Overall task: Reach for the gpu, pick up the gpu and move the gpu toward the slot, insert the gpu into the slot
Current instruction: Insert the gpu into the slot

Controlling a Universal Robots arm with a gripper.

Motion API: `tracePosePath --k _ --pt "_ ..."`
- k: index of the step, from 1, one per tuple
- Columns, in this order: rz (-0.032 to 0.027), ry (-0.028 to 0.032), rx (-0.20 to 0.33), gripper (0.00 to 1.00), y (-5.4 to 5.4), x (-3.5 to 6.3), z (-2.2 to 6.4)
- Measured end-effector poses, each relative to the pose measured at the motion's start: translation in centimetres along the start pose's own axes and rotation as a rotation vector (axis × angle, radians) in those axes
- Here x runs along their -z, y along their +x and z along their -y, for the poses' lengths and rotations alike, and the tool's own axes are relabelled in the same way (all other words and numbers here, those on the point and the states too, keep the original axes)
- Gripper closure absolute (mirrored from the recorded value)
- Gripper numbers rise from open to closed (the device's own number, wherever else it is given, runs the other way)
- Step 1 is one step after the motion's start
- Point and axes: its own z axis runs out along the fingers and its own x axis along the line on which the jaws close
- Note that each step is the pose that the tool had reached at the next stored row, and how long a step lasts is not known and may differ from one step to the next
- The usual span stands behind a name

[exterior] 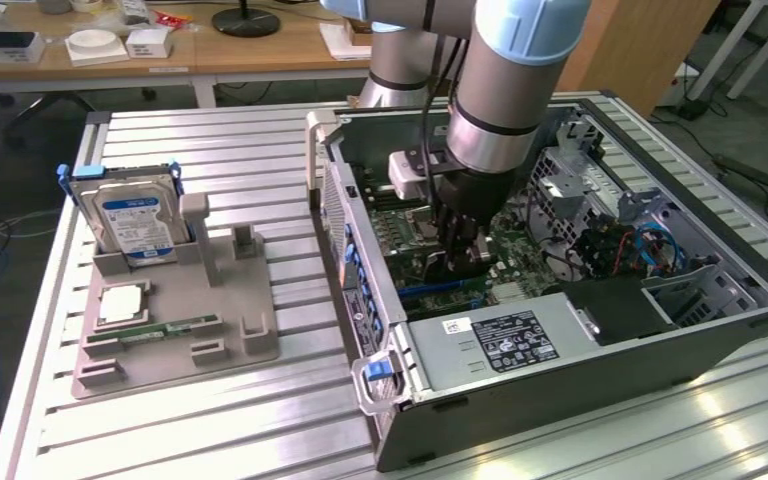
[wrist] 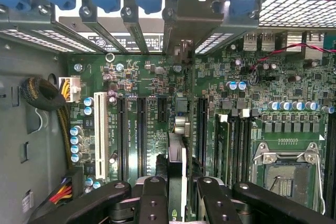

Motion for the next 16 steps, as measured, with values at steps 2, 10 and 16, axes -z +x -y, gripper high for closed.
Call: tracePosePath --k 2,10,16 --pt "0.0001 0.0001 0.0 0.74 0.0 -0.08 -0.01" --pt "0.0 -0.0001 0.0 0.74 0.01 -0.37 -0.14" --pt "0.0001 0.0 0.0 0.74 0.02 -0.57 -0.15"
